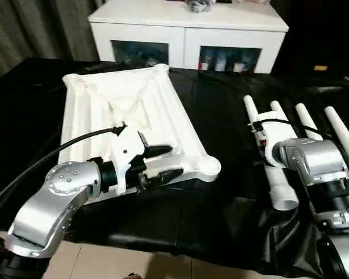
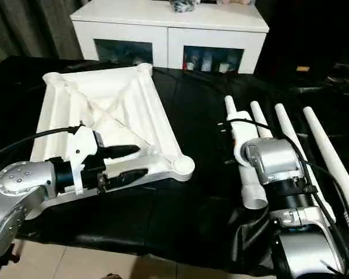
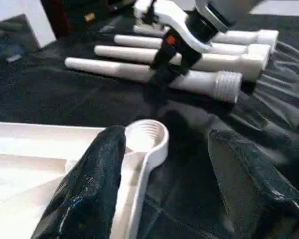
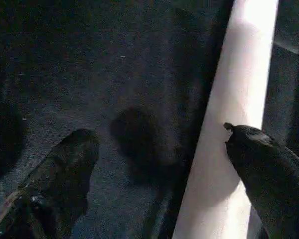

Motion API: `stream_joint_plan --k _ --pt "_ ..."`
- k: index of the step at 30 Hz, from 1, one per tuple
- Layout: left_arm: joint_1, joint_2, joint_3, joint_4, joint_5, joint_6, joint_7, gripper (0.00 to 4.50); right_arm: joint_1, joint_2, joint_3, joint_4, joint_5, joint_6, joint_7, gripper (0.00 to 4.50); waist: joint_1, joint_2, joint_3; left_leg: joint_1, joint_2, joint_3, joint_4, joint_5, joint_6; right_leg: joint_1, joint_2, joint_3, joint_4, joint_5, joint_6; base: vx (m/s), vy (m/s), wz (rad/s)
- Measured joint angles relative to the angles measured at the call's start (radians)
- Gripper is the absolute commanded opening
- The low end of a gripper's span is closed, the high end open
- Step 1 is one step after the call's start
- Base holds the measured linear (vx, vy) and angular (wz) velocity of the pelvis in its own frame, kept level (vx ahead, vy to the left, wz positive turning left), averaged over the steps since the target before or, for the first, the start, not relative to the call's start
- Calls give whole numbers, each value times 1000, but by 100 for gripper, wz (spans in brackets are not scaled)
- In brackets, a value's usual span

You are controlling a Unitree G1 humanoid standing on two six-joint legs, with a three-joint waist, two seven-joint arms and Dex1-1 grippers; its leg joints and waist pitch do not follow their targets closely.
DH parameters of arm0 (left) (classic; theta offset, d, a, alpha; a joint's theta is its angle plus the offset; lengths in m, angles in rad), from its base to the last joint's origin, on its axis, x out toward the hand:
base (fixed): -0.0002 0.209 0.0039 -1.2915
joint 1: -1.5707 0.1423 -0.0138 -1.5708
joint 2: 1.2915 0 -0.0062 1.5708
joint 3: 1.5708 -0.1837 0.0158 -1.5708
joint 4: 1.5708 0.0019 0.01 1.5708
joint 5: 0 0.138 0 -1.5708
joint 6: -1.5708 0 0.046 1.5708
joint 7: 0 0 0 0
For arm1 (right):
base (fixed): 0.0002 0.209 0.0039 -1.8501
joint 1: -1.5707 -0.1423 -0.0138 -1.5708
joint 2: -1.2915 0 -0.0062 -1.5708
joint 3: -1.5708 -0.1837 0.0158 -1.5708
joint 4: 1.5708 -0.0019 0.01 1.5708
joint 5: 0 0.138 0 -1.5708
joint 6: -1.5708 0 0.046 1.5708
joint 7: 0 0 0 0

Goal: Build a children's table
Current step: Pick table leg

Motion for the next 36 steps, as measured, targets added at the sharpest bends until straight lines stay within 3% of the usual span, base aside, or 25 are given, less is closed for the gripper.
stream_joint_plan --k 10,20,22,33,36 --pt "-9 23 0 -11 -10 28 0 298 0 1 -71 -51 9 102 -47 450 -3 0 0 4 1 -1 -6 5 -8 -3 2 0 6 0 0 0 0 0" --pt "-25 31 0 -12 -17 36 -1 298 53 -40 -26 -92 15 179 -8 450 -1 1 0 5 8 -3 -10 7 -12 -4 12 1 6 0 0 0 0 0" --pt "-25 36 0 -12 -17 36 -2 308 75 -40 -27 -91 28 195 -2 420 -1 1 0 5 10 -3 -10 8 -13 -4 14 1 6 0 0 0 0 0" --pt "-25 54 0 -37 -38 62 -19 308 93 -40 -6 -105 53 226 32 346 -1 1 1 7 14 -3 -11 11 -18 -5 17 0 9 0 0 0 0 0" --pt "-25 58 0 -42 -55 74 -24 344 93 -40 -8 -105 57 228 32 309 -1 1 0 7 14 -3 -11 11 -18 -5 17 0 9 0 0 0 0 0"
